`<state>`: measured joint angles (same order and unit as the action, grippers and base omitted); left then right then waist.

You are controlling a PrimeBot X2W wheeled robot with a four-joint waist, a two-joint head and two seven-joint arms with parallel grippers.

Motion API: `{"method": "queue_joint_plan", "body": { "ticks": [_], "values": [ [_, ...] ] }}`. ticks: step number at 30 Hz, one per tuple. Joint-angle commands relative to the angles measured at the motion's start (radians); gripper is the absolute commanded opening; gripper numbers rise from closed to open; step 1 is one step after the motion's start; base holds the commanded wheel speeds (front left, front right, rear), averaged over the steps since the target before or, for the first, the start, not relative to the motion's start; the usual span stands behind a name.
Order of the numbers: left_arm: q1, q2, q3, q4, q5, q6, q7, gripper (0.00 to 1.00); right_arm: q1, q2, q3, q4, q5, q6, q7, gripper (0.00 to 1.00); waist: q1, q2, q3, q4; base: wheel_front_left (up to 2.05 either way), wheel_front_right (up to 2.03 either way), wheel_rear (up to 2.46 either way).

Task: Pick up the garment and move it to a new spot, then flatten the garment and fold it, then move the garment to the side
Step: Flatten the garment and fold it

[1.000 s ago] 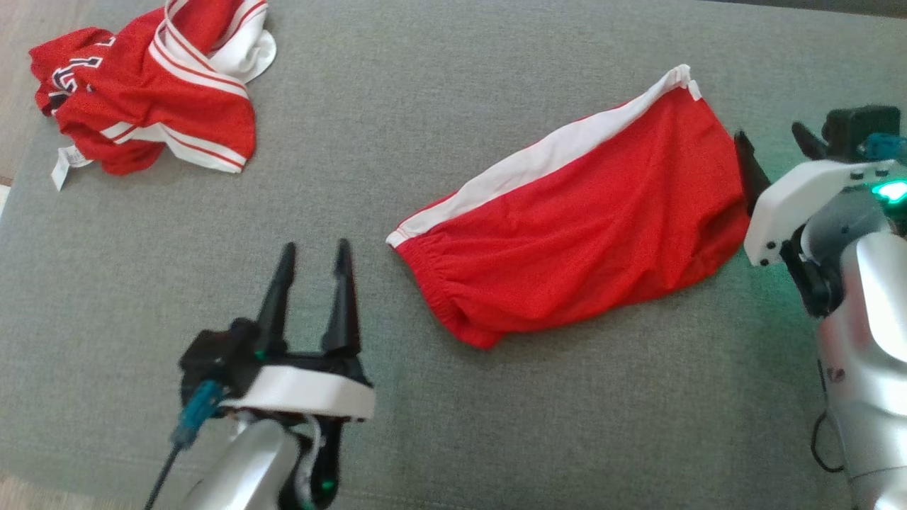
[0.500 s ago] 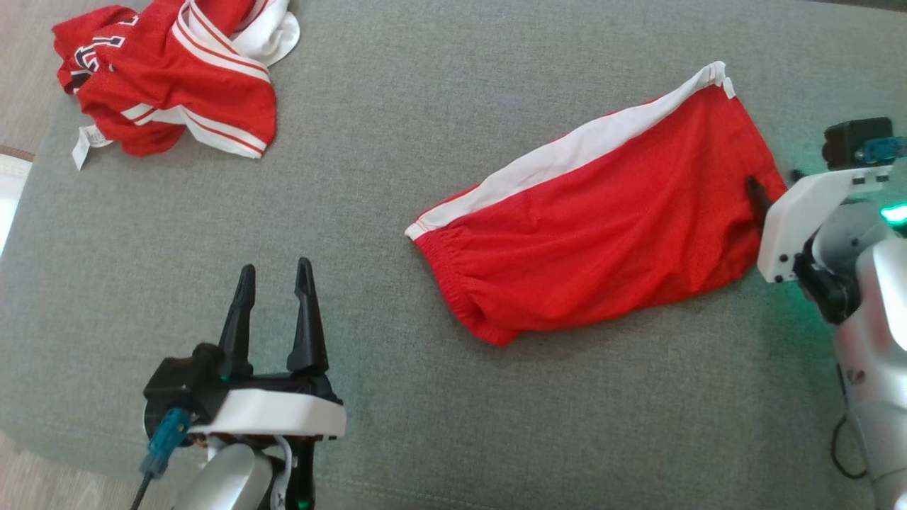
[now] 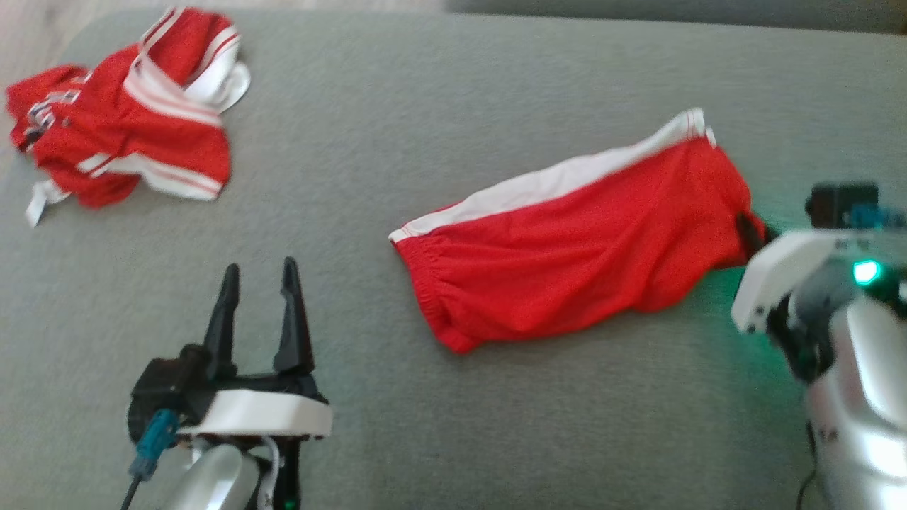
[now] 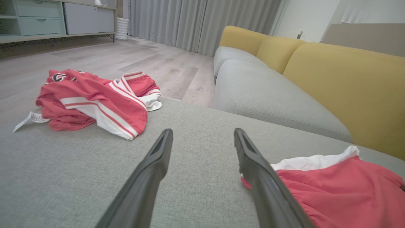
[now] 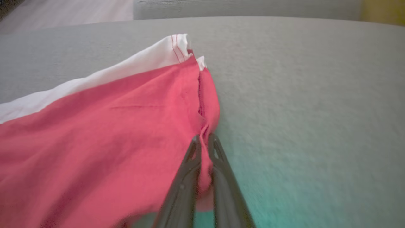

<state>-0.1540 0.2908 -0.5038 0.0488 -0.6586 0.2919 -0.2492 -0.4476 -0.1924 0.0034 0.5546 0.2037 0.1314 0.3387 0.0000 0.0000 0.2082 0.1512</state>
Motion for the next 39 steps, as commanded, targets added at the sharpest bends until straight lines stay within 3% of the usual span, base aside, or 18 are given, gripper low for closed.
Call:
{"method": "queue_joint_plan", "body": {
  "ticks": [1, 11, 20, 27, 39],
  "values": [
    [0.000, 0.032, 0.047, -0.032, 0.003, 0.010, -0.007, 1.00, 0.018, 0.008, -0.001, -0.050, -0.001, -0.001, -0.020, 0.00, 0.0000, 0.0000, -0.043, -0.050, 0.00, 0.00, 0.00],
    [0.056, 0.030, 0.009, -0.032, -0.001, 0.010, 0.010, 1.00, 0.244, 0.113, -0.144, -0.213, -0.048, -0.001, -0.081, 0.00, 0.0000, 0.0000, -0.108, -0.130, 0.00, 0.00, 0.00],
    [0.062, 0.020, -0.023, -0.021, 0.003, 0.003, 0.019, 1.00, 0.271, 0.138, -0.158, -0.249, -0.090, -0.001, -0.090, 0.00, 0.0000, 0.0000, -0.129, -0.112, 0.00, 0.00, 0.00],
    [0.072, 0.010, -0.037, -0.015, 0.002, -0.001, 0.016, 1.00, 0.197, 0.142, -0.031, -0.241, -0.053, -0.001, -0.108, 0.00, 0.0000, 0.0000, -0.165, -0.060, 0.00, 0.00, 0.00],
    [0.085, 0.007, -0.033, -0.016, -0.011, -0.001, 0.013, 1.00, 0.101, 0.142, 0.339, -0.190, 0.135, -0.001, -0.121, 0.00, 0.0000, 0.0000, -0.185, 0.040, 0.00, 0.00, 0.00]
  ]
}}
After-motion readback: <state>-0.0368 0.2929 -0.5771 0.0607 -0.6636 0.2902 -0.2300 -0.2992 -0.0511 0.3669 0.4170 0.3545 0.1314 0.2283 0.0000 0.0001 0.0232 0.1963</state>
